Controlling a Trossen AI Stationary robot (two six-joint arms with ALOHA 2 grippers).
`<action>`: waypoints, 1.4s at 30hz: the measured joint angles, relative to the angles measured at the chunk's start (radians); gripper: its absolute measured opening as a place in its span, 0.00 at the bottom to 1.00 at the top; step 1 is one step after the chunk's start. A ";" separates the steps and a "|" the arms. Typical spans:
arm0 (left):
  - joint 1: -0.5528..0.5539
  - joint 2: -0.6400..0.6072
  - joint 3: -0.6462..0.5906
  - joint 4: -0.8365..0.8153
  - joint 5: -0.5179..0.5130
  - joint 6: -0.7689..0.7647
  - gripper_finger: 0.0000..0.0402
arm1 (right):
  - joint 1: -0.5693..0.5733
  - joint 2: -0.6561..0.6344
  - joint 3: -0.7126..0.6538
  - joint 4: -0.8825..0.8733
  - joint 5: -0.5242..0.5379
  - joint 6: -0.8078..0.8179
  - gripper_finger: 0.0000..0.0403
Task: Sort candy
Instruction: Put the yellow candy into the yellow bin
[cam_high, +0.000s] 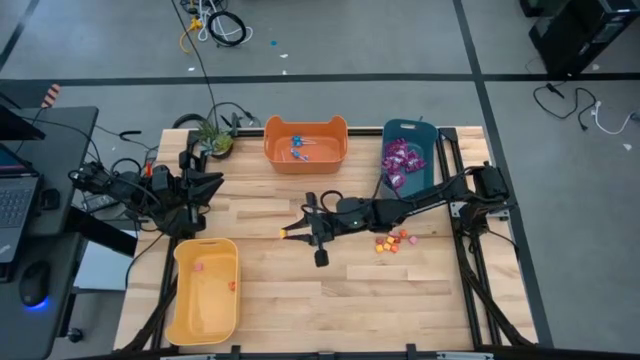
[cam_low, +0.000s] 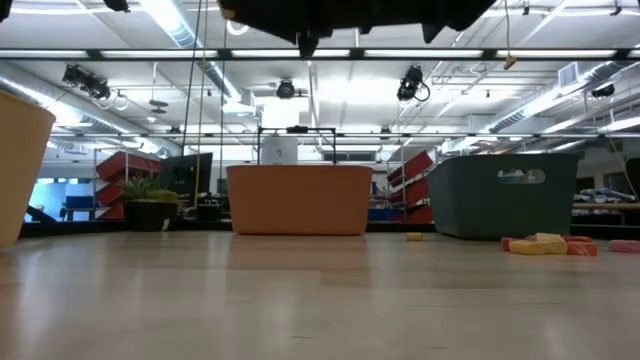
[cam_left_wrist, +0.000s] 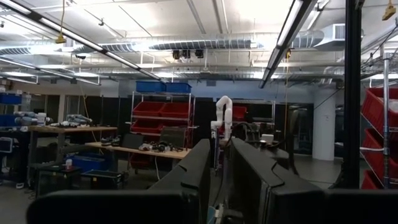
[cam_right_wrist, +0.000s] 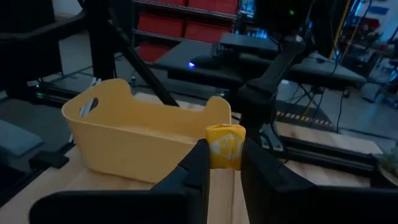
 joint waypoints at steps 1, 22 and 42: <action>0.000 0.000 0.000 0.001 0.000 0.000 0.17 | 0.005 0.000 0.008 0.000 0.005 -0.003 0.16; 0.000 0.000 0.000 0.019 0.000 -0.017 0.17 | 0.039 0.000 0.102 0.004 0.047 -0.029 0.16; 0.000 0.000 0.000 0.012 0.000 -0.017 0.17 | 0.041 0.056 0.127 0.081 0.029 -0.011 0.16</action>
